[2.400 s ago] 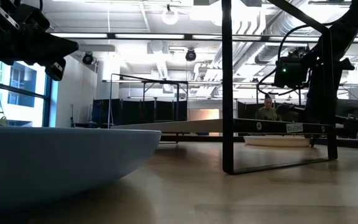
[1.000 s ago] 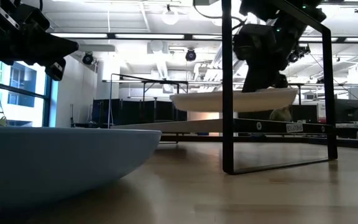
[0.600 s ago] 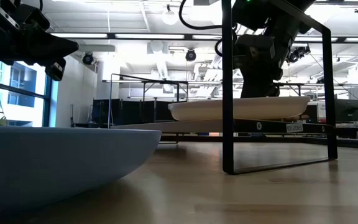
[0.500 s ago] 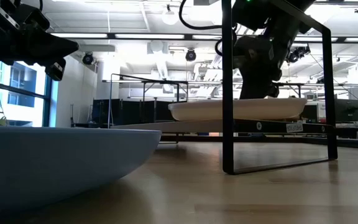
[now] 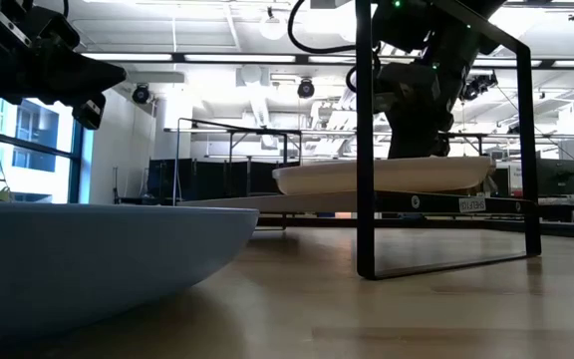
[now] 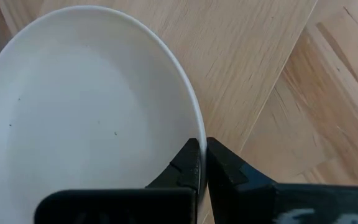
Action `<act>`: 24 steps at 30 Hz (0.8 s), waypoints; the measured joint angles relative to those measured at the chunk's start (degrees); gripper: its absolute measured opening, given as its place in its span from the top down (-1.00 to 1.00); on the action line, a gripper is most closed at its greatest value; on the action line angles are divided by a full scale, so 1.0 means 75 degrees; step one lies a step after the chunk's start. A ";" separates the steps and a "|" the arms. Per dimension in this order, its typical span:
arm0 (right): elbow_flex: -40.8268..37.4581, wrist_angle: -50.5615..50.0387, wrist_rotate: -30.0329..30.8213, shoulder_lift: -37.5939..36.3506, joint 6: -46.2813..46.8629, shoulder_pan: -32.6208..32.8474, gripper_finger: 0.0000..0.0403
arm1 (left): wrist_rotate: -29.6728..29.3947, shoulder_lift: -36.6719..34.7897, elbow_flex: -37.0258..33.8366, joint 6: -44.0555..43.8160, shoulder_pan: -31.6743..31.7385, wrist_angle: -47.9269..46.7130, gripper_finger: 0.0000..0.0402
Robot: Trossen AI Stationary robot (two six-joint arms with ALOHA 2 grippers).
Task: Place and stack plates onto a shelf
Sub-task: Put the white plate on the shelf, then stack the light blue plate on top of white plate on the shelf
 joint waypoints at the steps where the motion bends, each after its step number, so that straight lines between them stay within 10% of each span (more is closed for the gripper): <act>1: -0.0003 0.0000 0.0000 0.0000 -0.0014 0.0000 1.00 | 0.0000 0.0000 0.0000 0.0003 -0.0003 0.0002 1.00; 10: -0.0003 -0.0005 0.0003 0.0000 -0.0016 0.0000 0.94 | -0.0002 0.0000 0.0000 0.0003 -0.0001 0.0001 1.00; 24: 0.0686 -0.1522 0.0079 -0.0525 -0.0587 -0.0062 0.28 | 0.0000 0.0003 0.0000 0.0000 -0.0001 0.0000 1.00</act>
